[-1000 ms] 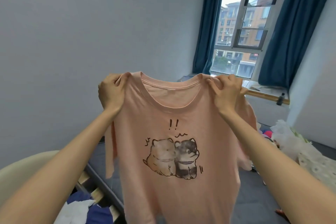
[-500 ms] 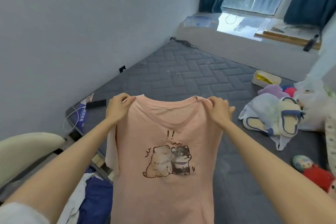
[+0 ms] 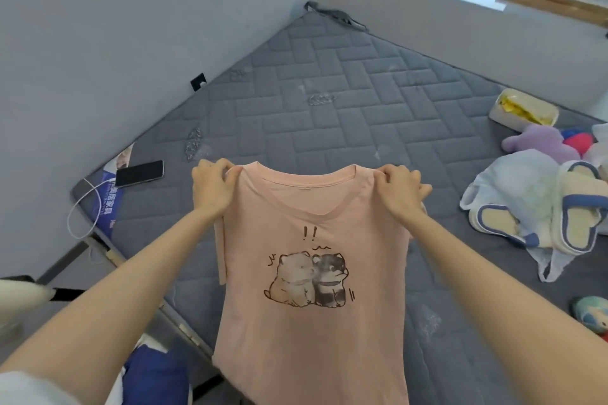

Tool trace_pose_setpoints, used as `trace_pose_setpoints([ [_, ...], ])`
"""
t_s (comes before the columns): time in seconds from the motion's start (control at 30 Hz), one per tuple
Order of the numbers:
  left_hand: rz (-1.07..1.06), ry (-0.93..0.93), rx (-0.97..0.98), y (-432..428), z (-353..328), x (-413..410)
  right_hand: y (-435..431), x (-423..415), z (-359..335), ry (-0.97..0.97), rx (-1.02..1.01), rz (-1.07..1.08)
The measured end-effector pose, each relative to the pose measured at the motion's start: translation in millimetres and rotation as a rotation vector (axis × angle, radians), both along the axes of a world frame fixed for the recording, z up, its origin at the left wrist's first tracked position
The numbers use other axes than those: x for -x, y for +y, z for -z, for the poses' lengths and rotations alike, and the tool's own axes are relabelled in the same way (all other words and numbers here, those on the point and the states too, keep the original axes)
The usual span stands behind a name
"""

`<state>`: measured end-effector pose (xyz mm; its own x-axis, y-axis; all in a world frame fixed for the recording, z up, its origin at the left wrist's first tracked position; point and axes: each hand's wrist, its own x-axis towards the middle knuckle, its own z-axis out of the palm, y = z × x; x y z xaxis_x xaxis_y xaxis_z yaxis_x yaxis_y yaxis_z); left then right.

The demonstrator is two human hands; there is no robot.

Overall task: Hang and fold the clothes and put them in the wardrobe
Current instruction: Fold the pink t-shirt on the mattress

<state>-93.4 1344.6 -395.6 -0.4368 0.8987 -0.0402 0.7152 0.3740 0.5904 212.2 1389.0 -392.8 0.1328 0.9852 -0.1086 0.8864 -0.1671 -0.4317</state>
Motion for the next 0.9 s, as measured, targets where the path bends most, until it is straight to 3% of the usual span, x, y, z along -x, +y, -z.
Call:
trace_pose_setpoints([
  [0.17,-0.032,-0.003,0.118,48.8,42.9,2.9,37.6,14.0,50.0,-0.095,-0.050,0.143],
  [0.27,-0.028,-0.113,0.153,74.7,71.0,1.3,58.5,18.5,81.6,0.102,0.013,0.286],
  [0.37,-0.075,-0.414,0.118,98.1,100.1,-3.7,75.5,26.1,109.7,0.325,0.061,0.327],
  [0.5,0.017,-0.500,0.144,121.3,140.4,-4.7,88.0,36.3,144.8,0.646,0.212,0.133],
  [0.57,0.121,-0.611,0.174,118.2,162.8,-5.8,86.2,39.7,164.4,0.683,0.286,0.041],
  [0.77,0.259,-0.392,0.248,49.9,230.6,5.3,43.3,43.9,217.3,0.625,0.389,0.021],
  [0.9,0.290,-0.377,0.239,5.3,249.3,5.3,12.6,44.0,233.0,0.514,0.466,-0.045],
])
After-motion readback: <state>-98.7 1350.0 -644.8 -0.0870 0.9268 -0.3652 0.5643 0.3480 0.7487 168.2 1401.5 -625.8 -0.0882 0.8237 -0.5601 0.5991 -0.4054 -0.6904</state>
